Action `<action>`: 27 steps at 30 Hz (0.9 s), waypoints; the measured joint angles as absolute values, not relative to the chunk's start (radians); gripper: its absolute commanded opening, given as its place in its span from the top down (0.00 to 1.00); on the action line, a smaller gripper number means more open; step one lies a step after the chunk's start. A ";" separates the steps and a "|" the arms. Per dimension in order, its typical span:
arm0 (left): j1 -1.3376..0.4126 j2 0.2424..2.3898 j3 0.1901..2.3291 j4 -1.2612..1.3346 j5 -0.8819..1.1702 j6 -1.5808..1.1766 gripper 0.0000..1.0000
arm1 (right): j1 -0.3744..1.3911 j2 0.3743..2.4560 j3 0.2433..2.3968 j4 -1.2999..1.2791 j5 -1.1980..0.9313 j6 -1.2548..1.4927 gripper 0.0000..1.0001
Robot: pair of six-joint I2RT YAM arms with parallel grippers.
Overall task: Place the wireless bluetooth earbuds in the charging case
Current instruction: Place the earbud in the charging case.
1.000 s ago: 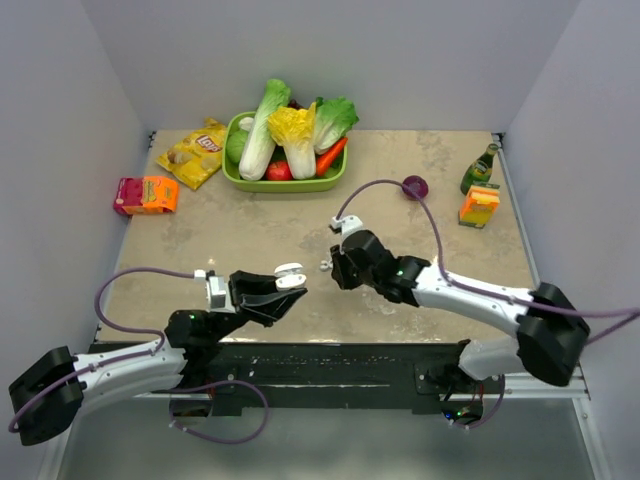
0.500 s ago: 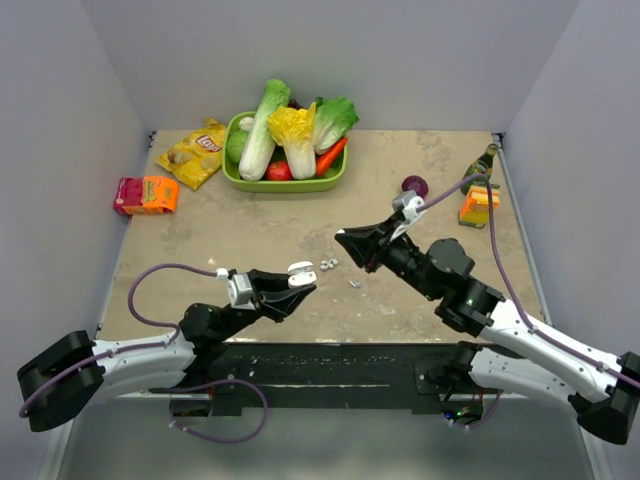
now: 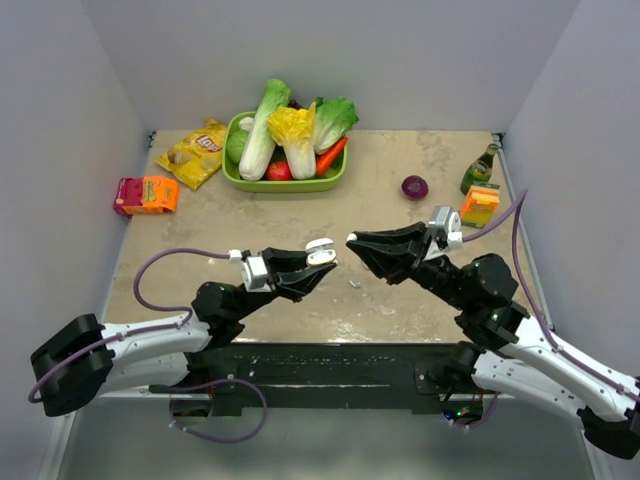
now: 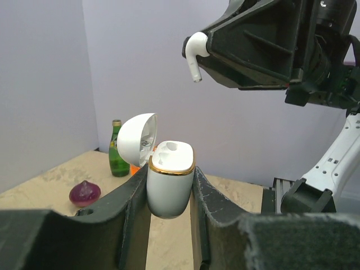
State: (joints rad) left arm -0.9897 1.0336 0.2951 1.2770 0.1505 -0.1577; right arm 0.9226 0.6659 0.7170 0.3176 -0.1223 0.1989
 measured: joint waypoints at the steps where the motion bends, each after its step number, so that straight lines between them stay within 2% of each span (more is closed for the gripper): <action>1: -0.990 1.050 0.314 1.278 0.159 -0.156 1.00 | 0.923 0.664 0.712 0.332 -0.133 0.197 1.00; 12: -0.990 1.149 0.385 1.273 0.197 -0.173 1.00 | 0.923 0.661 0.647 0.437 -0.202 0.197 1.00; 27: -0.990 1.162 0.407 1.277 0.197 -0.265 1.00 | 0.923 0.659 0.583 0.484 -0.142 0.202 1.00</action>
State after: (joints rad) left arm -0.9897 1.1618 0.4072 1.2770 0.1970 -0.2653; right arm 0.9226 0.6586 0.5835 0.4835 -0.1421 0.2016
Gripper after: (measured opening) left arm 0.333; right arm 0.229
